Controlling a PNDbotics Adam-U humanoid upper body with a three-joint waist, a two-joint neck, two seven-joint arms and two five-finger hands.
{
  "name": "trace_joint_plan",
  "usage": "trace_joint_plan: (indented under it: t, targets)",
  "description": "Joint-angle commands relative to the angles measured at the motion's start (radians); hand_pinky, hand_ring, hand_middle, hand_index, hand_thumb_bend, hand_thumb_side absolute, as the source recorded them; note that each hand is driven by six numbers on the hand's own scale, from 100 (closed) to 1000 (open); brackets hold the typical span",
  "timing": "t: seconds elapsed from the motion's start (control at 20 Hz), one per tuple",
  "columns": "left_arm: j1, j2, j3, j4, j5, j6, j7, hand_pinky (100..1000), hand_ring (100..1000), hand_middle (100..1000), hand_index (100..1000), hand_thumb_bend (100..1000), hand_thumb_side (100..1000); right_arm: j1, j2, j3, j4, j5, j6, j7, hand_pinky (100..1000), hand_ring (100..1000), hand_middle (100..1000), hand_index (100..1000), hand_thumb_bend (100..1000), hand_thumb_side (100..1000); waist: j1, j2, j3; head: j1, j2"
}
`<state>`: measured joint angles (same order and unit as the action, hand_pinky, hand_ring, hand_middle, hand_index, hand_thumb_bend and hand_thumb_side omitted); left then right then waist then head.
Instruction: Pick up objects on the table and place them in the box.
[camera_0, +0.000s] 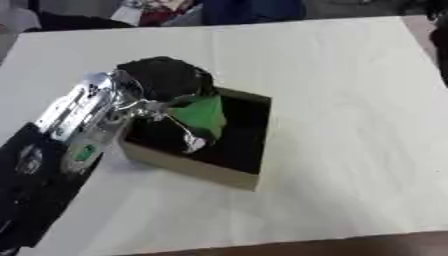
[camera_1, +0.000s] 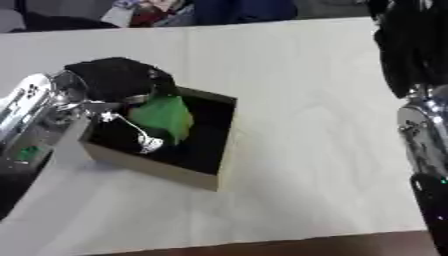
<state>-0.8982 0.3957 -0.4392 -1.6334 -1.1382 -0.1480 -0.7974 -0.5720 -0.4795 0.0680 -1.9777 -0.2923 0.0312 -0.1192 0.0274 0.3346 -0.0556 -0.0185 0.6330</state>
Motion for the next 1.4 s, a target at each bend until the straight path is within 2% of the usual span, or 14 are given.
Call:
trace_joint_plan:
  t: [0.05,0.1,0.2,0.3,0.5,0.6,0.7,0.75,1.0,1.1,1.25,1.4]
  targets:
    - [-0.013,0.013,0.01,-0.023,-0.039,-0.005,-0.013,726,907,816,908,644,696,-0.01,-0.008,-0.011,-0.022,-0.005,-0.002,-0.002,996,857,601,932,100,944,-0.005,-0.021,0.0,0.004,0.005]
    - [-0.013,0.014,0.012,-0.027,-0.046,-0.004,-0.014,732,911,820,911,707,700,-0.009,-0.007,-0.011,-0.022,-0.005,-0.002,-0.002,996,857,601,932,100,944,-0.005,-0.022,0.001,0.004,0.005]
    - [-0.012,0.016,0.016,-0.034,-0.058,0.001,-0.015,737,916,823,913,763,713,-0.008,-0.006,-0.011,-0.022,-0.006,-0.001,-0.002,996,857,601,932,100,943,-0.005,-0.024,0.001,0.004,0.005]
    - [-0.011,0.017,0.022,-0.042,-0.067,0.008,-0.01,737,915,821,911,754,719,-0.007,-0.005,-0.011,-0.022,-0.006,-0.001,-0.002,996,857,601,932,100,943,-0.005,-0.026,0.002,0.005,0.004]
    - [-0.007,0.017,0.05,-0.081,-0.058,0.032,0.031,710,902,809,900,679,759,-0.006,-0.001,-0.012,-0.022,-0.007,-0.001,-0.003,997,857,601,931,100,939,-0.007,-0.029,0.005,0.003,0.005]
    - [-0.006,0.022,0.081,-0.129,-0.042,0.059,0.082,668,888,802,895,638,815,-0.005,0.0,-0.013,-0.022,-0.007,-0.002,-0.004,996,857,602,931,100,938,-0.008,-0.031,0.007,-0.001,0.006]
    - [0.0,0.031,0.122,-0.193,-0.008,0.101,0.169,640,877,797,890,584,881,-0.004,0.001,-0.014,-0.022,-0.006,-0.003,-0.006,996,857,602,931,100,937,-0.009,-0.032,0.01,-0.005,0.008]
    - [0.005,0.035,0.146,-0.225,0.017,0.134,0.227,597,858,788,887,563,912,-0.004,0.002,-0.015,-0.022,-0.006,-0.003,-0.007,996,858,603,932,100,936,-0.01,-0.033,0.011,-0.008,0.009]
    - [0.054,0.058,0.249,-0.337,0.232,0.361,0.56,510,801,751,872,567,977,-0.002,0.007,-0.018,-0.022,-0.007,-0.007,-0.011,995,858,604,931,100,931,-0.015,-0.037,0.018,-0.022,0.014]
    - [0.085,0.064,0.288,-0.359,0.331,0.427,0.683,484,778,734,868,558,992,-0.003,0.009,-0.02,-0.022,-0.008,-0.01,-0.012,995,858,604,931,100,928,-0.017,-0.039,0.022,-0.027,0.021]
    - [0.131,0.071,0.344,-0.366,0.471,0.477,0.847,460,756,715,865,536,997,-0.004,0.012,-0.021,-0.022,-0.008,-0.014,-0.015,995,859,604,930,100,925,-0.021,-0.041,0.028,-0.031,0.033]
    - [0.183,0.072,0.408,-0.367,0.612,0.47,1.02,456,744,701,860,534,996,-0.002,0.014,-0.025,-0.022,-0.008,-0.017,-0.018,996,859,604,930,100,924,-0.028,-0.041,0.034,-0.031,0.038]
